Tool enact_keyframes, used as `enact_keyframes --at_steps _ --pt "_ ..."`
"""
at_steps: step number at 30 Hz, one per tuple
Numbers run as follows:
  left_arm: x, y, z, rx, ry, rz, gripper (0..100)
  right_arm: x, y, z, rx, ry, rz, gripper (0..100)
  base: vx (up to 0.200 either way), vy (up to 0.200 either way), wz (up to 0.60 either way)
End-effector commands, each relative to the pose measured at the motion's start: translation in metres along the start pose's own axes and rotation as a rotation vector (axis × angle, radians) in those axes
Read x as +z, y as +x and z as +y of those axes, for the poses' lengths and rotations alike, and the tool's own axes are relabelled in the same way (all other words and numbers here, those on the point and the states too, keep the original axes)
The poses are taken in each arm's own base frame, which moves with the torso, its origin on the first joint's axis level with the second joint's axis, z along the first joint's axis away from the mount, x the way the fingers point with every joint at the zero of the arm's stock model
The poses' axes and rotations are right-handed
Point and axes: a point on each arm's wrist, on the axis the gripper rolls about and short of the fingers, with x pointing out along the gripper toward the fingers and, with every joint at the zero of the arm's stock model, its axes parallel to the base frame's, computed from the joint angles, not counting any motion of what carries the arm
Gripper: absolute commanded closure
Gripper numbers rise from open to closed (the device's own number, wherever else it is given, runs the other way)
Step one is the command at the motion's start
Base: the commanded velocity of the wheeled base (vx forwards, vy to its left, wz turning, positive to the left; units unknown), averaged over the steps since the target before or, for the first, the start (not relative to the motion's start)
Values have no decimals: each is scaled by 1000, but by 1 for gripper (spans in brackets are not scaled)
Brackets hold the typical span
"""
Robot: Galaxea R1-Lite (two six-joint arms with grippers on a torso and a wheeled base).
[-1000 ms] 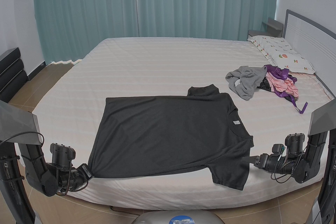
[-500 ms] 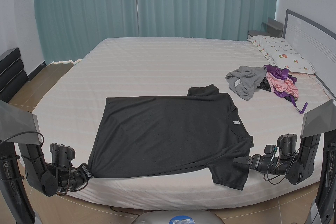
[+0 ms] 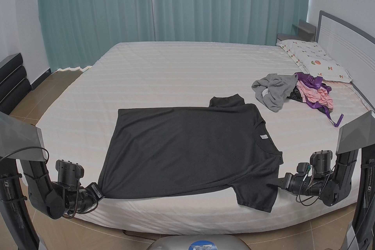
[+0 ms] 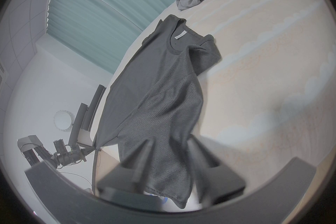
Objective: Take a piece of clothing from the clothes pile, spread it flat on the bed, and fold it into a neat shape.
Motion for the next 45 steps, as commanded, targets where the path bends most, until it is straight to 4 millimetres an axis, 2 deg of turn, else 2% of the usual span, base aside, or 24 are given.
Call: enact_keyframes --at_steps 1,7,15,26,38,45 --pt "0 0 0 -2 0 -1 100 1 -3 0 -10 1 -10 100 0 0 0" --pt "1 -1 -1 -5 0 -5 100 1 -15 0 -22 15 -22 100 0 0 0" --pt "0 -5 0 -7 6 -7 100 0 -47 3 -36 38 -54 100 0 0 0" --pt "0 -16 2 -11 55 -32 100 -22 -67 12 -42 32 -19 100 0 0 0" --pt "-10 -30 15 -22 158 -51 100 -24 -83 19 -48 37 -29 100 0 0 0" --pt "-11 -34 23 9 211 -43 100 -35 -93 20 -106 -5 67 100 0 0 0"
